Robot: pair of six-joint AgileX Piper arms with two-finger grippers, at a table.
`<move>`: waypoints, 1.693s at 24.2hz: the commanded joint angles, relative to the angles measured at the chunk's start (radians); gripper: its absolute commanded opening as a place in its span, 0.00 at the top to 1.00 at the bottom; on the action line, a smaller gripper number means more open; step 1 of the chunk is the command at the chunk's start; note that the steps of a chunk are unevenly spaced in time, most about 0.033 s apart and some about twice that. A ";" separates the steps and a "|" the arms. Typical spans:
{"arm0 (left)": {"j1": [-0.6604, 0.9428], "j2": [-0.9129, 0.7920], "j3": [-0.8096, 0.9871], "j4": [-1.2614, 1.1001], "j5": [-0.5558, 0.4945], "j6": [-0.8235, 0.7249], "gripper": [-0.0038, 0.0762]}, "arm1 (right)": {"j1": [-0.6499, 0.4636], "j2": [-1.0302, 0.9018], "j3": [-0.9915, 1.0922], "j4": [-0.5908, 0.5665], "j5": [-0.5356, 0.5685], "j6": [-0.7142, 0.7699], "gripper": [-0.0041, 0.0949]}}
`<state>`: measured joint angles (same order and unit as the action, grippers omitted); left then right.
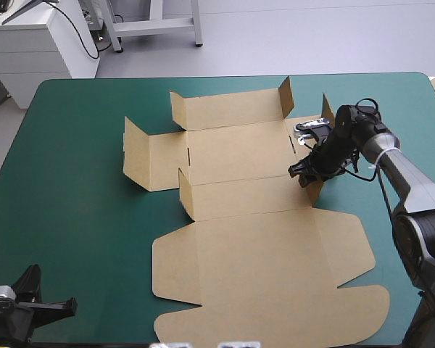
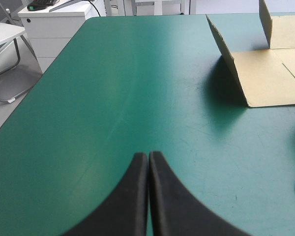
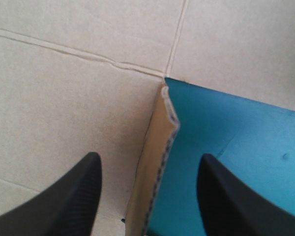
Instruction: Fold the box
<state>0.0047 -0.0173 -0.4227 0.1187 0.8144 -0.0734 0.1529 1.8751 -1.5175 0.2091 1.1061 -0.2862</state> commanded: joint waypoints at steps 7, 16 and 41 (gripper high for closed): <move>-0.008 -0.007 -0.023 0.002 -0.074 -0.008 0.96 | -0.001 -0.044 -0.161 -0.039 0.080 -0.222 0.98; -0.008 -0.007 -0.023 0.002 -0.074 -0.005 0.96 | 0.022 -0.028 -0.257 0.068 -0.091 -0.964 0.98; -0.008 -0.007 -0.023 0.002 -0.074 -0.005 0.96 | 0.256 0.069 -0.285 0.114 -0.289 -1.005 0.72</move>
<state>0.0047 -0.0173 -0.4227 0.1184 0.8119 -0.0734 0.4097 2.0008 -1.7658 0.2891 0.8506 -1.3383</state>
